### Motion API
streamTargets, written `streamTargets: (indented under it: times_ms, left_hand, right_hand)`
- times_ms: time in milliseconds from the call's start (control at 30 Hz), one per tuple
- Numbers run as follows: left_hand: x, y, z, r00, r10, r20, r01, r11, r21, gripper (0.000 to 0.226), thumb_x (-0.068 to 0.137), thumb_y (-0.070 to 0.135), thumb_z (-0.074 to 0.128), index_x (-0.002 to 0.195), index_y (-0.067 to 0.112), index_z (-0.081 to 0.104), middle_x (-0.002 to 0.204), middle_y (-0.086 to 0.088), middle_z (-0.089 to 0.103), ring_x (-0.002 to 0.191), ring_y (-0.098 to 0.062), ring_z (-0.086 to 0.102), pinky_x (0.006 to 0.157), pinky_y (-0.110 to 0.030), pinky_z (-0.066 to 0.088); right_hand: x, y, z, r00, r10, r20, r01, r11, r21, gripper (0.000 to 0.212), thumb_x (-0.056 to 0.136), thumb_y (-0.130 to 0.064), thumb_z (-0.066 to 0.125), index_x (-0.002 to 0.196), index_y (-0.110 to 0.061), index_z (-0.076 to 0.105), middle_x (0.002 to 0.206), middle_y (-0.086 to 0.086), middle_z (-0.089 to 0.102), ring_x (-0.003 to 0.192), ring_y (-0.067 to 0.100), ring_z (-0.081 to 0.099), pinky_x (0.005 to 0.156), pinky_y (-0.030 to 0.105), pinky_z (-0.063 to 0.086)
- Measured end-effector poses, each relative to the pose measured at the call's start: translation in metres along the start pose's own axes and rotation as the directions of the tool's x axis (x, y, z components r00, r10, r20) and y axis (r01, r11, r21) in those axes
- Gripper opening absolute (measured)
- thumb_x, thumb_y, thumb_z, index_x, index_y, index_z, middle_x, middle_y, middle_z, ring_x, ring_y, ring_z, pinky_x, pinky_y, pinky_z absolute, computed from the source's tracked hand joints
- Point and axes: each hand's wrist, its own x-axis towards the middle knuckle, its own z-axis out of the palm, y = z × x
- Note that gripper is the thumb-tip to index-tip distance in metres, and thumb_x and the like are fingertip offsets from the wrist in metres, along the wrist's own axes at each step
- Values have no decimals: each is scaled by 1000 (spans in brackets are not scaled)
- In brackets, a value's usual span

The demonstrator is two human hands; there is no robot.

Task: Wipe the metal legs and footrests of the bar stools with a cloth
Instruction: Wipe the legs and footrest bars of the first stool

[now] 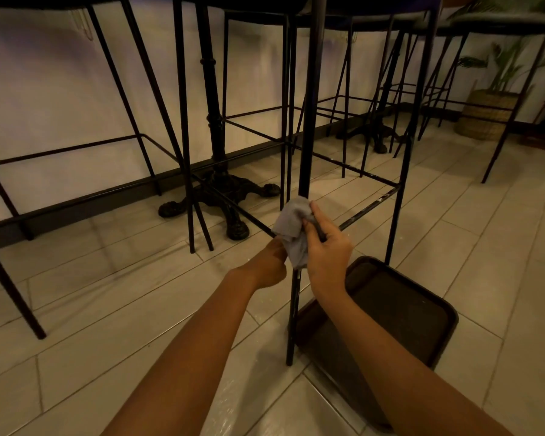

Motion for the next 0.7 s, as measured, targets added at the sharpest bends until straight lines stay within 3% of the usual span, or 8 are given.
streamTargets:
  times_ms: [67,167,300,400,467,633,700]
  left_hand:
    - [-1,1,-4,1000,-9,8,9,1000,-24,55,90,-8,38,142,5,25,147,-13,28,136,-25,29,104,-20,23]
    - [3,-5,-2,1000,-5,7,5,997,-75,54,91,-4,41,142,6,25,148,-16,28,133,-27,34,107,-28,28]
    - [4,-10,1,1000,-5,-9,4,994,-113,41,91,-4,43,131,1,41,130,-22,45,115,-31,47,97,-33,39]
    - [2,-8,2,999,28,-21,-31,984,-174,27,92,-1,45,119,-5,51,104,-17,52,94,-27,49,76,-20,42]
    - [1,-9,2,1000,17,-13,-19,983,-180,24,93,2,45,115,-5,53,103,-21,54,90,-22,47,72,-15,39]
    - [5,-9,3,1000,-3,-3,3,989,-146,30,93,-1,42,123,-3,48,115,-21,51,97,-25,49,93,-34,43]
    - [6,-11,1,1000,0,0,0,995,-99,45,92,-3,42,136,1,35,133,-17,42,119,-27,45,103,-32,36]
  right_hand:
    - [1,-2,2,1000,9,-5,-9,1000,25,39,89,-7,53,127,-9,50,121,-1,59,112,11,58,97,34,50]
    - [-1,-1,7,1000,13,4,-13,1000,17,39,89,-8,55,128,-8,50,119,0,60,111,11,59,97,35,50]
    - [-6,10,11,1000,19,-19,-20,1000,-15,38,87,-7,57,125,-7,53,119,11,64,109,20,61,94,41,51]
    - [-14,16,10,997,51,-49,-52,999,-16,37,85,-3,59,123,-4,54,118,14,64,108,22,62,94,42,51]
    - [-16,17,9,997,66,-47,-67,998,-15,37,85,-2,59,121,-4,55,117,14,64,107,23,62,94,43,51]
    - [-10,9,5,997,67,-38,-66,998,14,35,87,-6,56,122,-6,56,118,7,64,109,15,61,96,37,51]
    - [-5,1,7,998,11,-55,-9,999,31,36,89,-7,55,125,-8,53,116,2,63,108,12,61,93,28,51]
